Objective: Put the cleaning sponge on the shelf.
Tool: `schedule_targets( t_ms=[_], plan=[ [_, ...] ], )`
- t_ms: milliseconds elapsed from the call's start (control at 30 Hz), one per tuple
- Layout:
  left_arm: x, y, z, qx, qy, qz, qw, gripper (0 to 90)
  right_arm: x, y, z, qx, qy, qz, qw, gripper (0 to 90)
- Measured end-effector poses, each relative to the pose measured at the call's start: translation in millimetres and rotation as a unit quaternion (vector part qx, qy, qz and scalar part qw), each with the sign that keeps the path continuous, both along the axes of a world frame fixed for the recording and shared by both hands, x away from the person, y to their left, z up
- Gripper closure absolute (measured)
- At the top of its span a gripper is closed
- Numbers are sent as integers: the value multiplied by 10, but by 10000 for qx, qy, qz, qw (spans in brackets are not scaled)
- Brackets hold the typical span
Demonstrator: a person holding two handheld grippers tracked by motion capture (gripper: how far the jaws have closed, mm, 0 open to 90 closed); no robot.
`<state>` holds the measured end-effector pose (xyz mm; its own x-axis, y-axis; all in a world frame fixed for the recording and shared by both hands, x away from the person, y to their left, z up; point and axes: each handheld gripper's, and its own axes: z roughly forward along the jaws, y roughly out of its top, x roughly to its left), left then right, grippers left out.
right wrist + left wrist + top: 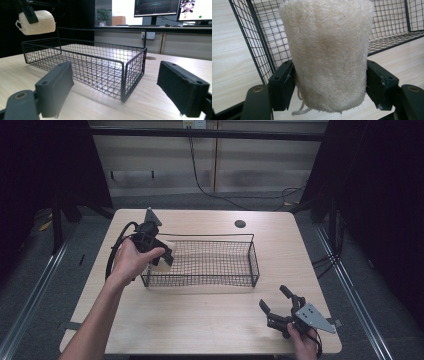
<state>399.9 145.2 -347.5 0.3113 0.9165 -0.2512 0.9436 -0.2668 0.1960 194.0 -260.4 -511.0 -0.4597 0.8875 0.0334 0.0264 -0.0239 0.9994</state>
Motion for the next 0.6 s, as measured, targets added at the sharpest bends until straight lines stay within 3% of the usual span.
schedule_targets(
  t_ms=[167, 600],
  plan=[
    [54, -10, -48, 46, 114, 18, 9999, 309, 1, -1, 0, -6, -6, 0, 10000, 128],
    [151, -3, -161, 168, 181, 117, 9996, 309, -1, 1, 0, 1, 2, -5, 10000, 128]
  ],
)
